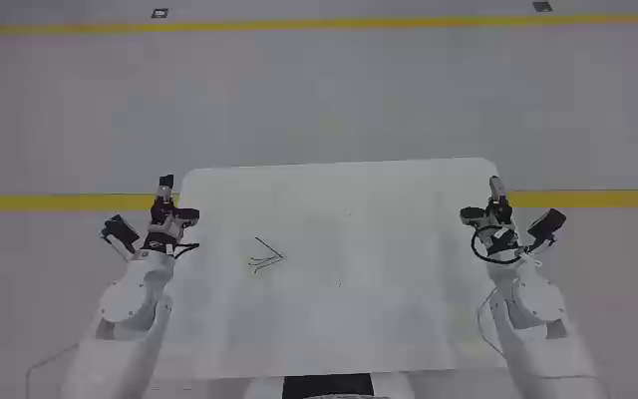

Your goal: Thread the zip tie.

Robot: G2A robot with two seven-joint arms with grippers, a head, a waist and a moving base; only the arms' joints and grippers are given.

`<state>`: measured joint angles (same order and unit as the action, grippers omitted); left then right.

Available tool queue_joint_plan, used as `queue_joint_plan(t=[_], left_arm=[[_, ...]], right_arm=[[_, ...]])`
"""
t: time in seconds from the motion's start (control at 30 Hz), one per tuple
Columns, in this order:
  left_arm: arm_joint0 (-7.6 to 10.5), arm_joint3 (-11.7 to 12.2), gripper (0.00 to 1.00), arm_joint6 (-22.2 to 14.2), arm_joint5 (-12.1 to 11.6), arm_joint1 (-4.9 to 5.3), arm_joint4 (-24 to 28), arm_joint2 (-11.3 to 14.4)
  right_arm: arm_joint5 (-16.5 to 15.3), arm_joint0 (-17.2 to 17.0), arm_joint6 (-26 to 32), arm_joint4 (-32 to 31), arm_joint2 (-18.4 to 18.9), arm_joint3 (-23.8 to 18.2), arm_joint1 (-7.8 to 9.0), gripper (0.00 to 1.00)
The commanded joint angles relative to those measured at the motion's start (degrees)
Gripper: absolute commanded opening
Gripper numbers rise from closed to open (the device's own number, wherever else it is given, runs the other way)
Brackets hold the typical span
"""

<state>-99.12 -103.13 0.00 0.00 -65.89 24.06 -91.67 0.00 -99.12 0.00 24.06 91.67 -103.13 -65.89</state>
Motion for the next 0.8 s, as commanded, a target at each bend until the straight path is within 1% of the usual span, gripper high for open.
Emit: queue_joint_plan(t=[0.0,0.03,0.07,0.1,0.13,0.17,0.2,0.23,0.3,0.4,0.47,0.5,0.53,0.77], left_arm=[[0.0,0.0,0.78,0.0,0.0,0.0,0.0,0.0],[0.0,0.0,1.0,0.0,0.0,0.0,0.0,0.0],[0.0,0.0,1.0,0.0,0.0,0.0,0.0,0.0],[0.0,0.0,0.78,0.0,0.0,0.0,0.0,0.0],[0.0,0.0,0.78,0.0,0.0,0.0,0.0,0.0],[0.0,0.0,0.78,0.0,0.0,0.0,0.0,0.0],[0.0,0.0,0.78,0.0,0.0,0.0,0.0,0.0],[0.0,0.0,1.0,0.0,0.0,0.0,0.0,0.0],[0.0,0.0,1.0,0.0,0.0,0.0,0.0,0.0],[0.0,0.0,1.0,0.0,0.0,0.0,0.0,0.0],[0.0,0.0,1.0,0.0,0.0,0.0,0.0,0.0],[0.0,0.0,1.0,0.0,0.0,0.0,0.0,0.0],[0.0,0.0,1.0,0.0,0.0,0.0,0.0,0.0],[0.0,0.0,1.0,0.0,0.0,0.0,0.0,0.0]], right_arm=[[0.0,0.0,0.0,0.0,0.0,0.0,0.0,1.0],[0.0,0.0,0.0,0.0,0.0,0.0,0.0,0.78],[0.0,0.0,0.0,0.0,0.0,0.0,0.0,0.78],[0.0,0.0,0.0,0.0,0.0,0.0,0.0,1.0],[0.0,0.0,0.0,0.0,0.0,0.0,0.0,0.78],[0.0,0.0,0.0,0.0,0.0,0.0,0.0,1.0],[0.0,0.0,0.0,0.0,0.0,0.0,0.0,1.0],[-0.19,0.17,0.71,-1.23,-0.2,-0.77,0.07,1.0],[-0.33,0.31,3.13,-6.62,-0.55,-2.28,0.33,1.0],[0.29,1.16,9.02,-16.09,-1.75,-4.3,0.88,1.0],[-0.82,1.43,14.43,-25.88,-3.54,-5.42,1.42,1.0],[-1.2,1.34,15.69,-28.12,-4.27,-5.62,1.5,1.0],[-1.57,1.21,16.47,-29.38,-4.75,-5.75,1.55,1.0],[-1.57,1.21,16.47,-29.38,-4.75,-5.75,1.55,1.0]])
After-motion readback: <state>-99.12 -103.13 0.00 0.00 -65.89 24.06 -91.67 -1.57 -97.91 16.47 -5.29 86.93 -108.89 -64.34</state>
